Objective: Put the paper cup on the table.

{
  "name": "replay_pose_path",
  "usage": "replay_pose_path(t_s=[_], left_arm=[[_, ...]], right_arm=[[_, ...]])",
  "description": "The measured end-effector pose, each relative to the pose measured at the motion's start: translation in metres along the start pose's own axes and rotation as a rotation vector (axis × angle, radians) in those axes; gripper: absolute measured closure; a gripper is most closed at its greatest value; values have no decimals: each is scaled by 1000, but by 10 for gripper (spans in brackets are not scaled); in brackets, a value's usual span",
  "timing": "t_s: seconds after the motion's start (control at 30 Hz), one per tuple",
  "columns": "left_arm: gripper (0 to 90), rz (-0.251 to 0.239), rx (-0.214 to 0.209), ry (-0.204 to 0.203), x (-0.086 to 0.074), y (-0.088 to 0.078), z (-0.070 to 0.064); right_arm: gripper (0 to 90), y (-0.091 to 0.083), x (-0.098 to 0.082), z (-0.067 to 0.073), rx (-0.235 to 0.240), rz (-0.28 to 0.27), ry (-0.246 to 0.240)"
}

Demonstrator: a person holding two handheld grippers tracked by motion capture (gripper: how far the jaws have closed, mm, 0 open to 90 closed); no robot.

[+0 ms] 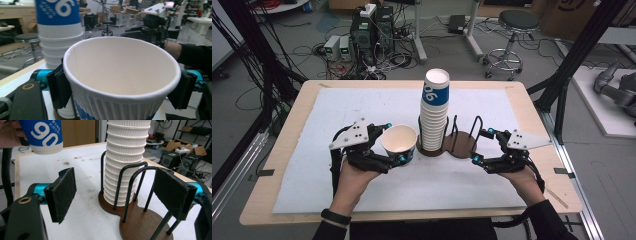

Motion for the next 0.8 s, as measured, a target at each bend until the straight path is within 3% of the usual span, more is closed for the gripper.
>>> replay_pose_path(t_s=[0.17, 0.47, 0.57, 0.8], left_arm=[[209, -18, 39, -15, 2, -10, 13], [209, -10, 149, -12, 7, -27, 38], [209, -28, 180, -33, 6, -34, 46], [209, -17, 271, -43, -1, -46, 62]], right_arm=[[195, -1, 0, -2, -14, 4, -2], [196, -3, -2, -7, -43, 5, -6], [196, -5, -2, -8, -53, 5, 6], [196, -5, -3, -11, -69, 7, 12]])
Point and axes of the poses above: each handheld gripper's, and its own axes: y roughly forward along the jaws, x roughly out of its top, z roughly to its left, the point moved 3 cm from there along y, roughly forward along the jaws, and after that the axes turned 8 degrees about y, right-handed, at the moved point
